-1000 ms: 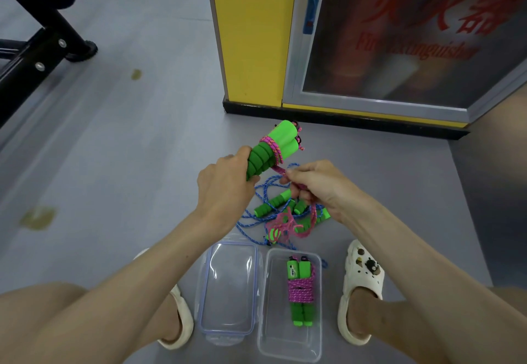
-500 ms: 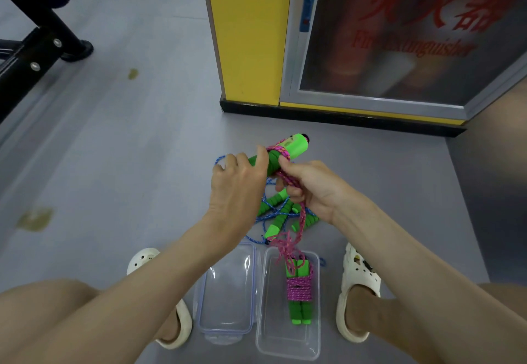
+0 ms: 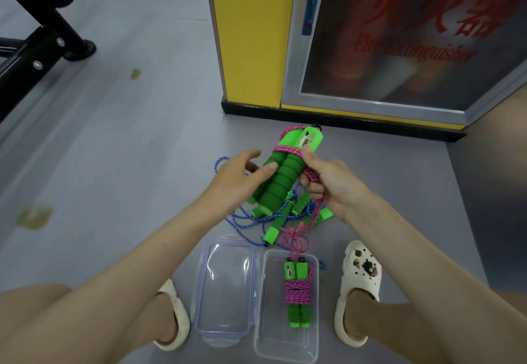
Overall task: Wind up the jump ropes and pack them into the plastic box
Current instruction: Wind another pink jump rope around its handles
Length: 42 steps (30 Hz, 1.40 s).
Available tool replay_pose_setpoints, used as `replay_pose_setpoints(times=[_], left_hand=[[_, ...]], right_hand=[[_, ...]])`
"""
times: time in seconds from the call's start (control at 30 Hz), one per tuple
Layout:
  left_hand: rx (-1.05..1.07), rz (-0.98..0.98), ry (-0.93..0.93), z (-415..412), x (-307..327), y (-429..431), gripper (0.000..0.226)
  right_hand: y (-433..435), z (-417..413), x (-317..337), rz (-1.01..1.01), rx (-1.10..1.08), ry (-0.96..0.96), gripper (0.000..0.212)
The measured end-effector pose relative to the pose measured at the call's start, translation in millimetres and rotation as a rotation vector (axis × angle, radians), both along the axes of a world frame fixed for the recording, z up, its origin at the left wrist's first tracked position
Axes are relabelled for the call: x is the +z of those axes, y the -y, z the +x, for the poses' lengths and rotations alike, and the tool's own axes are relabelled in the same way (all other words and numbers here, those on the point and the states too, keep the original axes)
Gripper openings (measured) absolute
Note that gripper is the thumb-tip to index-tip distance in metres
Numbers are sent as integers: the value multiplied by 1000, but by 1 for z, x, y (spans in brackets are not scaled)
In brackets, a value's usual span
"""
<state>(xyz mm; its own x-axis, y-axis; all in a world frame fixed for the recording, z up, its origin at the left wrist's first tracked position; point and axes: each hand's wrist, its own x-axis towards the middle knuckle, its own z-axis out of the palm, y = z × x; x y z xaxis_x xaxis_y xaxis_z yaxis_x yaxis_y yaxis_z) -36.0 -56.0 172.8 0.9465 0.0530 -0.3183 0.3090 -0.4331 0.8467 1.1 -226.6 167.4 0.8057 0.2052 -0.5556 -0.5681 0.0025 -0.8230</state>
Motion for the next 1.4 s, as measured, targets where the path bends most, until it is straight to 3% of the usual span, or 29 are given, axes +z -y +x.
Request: replay_pose_setpoints(times=[0.13, 0.2, 0.27, 0.37, 0.57, 0.73, 0.8, 0.93, 1.13, 1.4], left_hand=[[-40, -572, -368, -8, 5, -6, 43], [-73, -695, -425, -11, 5, -6, 47], [-55, -690, -386, -10, 4, -6, 42], [11, -579, -307, -7, 2, -6, 30], [53, -391, -157, -3, 1, -6, 33], [92, -58, 22, 1, -7, -11, 41], [92, 63, 66, 3, -7, -13, 42], [15, 390, 142, 1, -6, -12, 45], [-30, 695, 241, -6, -7, -5, 42], [-49, 941, 354, -10, -8, -1, 37]], right_hand=[[-3, -3, 3, 86, 86, -13, 39], [-3, -2, 4, 76, 84, -13, 39], [-5, -2, 4, 53, 81, -12, 42], [-7, -5, 5, -28, 33, -25, 45], [-3, -4, 5, -175, 29, -38, 58], [-3, -5, -2, -267, 114, 7, 26], [-4, -6, -3, -241, 150, 37, 17], [-9, -8, 0, -149, 164, 12, 24], [-13, -9, -1, -203, 249, 61, 22], [-17, -9, 1, -189, 155, 12, 22]])
